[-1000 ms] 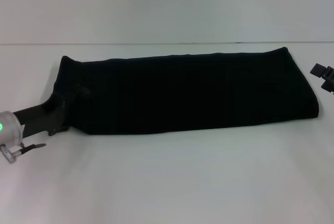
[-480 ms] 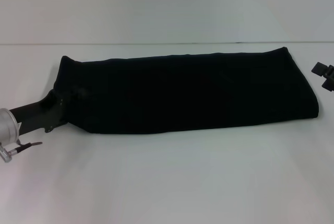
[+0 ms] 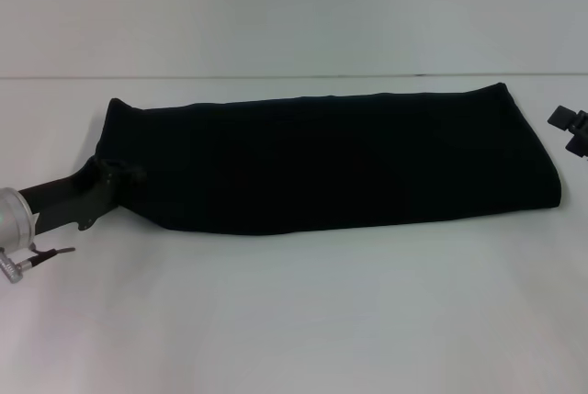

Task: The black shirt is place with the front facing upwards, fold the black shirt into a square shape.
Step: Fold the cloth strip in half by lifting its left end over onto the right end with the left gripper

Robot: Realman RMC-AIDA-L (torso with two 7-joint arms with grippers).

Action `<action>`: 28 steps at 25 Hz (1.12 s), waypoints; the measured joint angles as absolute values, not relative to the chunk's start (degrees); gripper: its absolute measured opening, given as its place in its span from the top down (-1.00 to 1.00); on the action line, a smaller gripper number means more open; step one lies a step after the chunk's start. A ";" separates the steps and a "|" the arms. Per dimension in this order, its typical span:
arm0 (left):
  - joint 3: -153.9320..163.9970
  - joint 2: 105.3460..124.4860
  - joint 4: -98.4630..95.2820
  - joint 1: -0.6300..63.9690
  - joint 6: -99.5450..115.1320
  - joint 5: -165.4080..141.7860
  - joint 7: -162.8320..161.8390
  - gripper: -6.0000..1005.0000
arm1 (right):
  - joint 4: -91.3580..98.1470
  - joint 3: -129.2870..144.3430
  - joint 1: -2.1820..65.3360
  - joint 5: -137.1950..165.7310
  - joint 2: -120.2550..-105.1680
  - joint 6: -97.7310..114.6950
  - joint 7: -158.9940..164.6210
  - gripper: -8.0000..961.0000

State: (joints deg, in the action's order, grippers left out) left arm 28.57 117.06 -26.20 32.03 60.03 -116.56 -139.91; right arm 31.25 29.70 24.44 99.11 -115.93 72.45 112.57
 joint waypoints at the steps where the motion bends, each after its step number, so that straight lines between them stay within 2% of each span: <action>1: 28.57 117.07 -26.20 32.03 60.04 -116.56 -139.73 0.50 | 31.16 29.70 24.49 99.10 -115.91 72.39 112.57 -0.92; 3: 28.56 117.07 -26.39 31.92 60.03 -116.56 -139.30 0.65 | 31.09 29.62 24.52 99.08 -115.88 72.26 112.58 -0.92; 14: 28.09 116.92 -28.81 29.47 56.33 -116.08 -138.02 0.92 | 31.02 27.91 24.77 99.05 -115.89 72.09 112.74 -0.92; 28: 25.70 117.54 -32.83 24.80 53.16 -115.15 -138.54 0.93 | 30.29 26.97 24.97 99.05 -115.71 70.56 112.77 -0.92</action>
State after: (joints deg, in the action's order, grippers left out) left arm 25.70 117.54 -32.83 24.80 53.16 -115.15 -138.54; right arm 30.29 26.97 24.97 99.05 -115.71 70.56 112.77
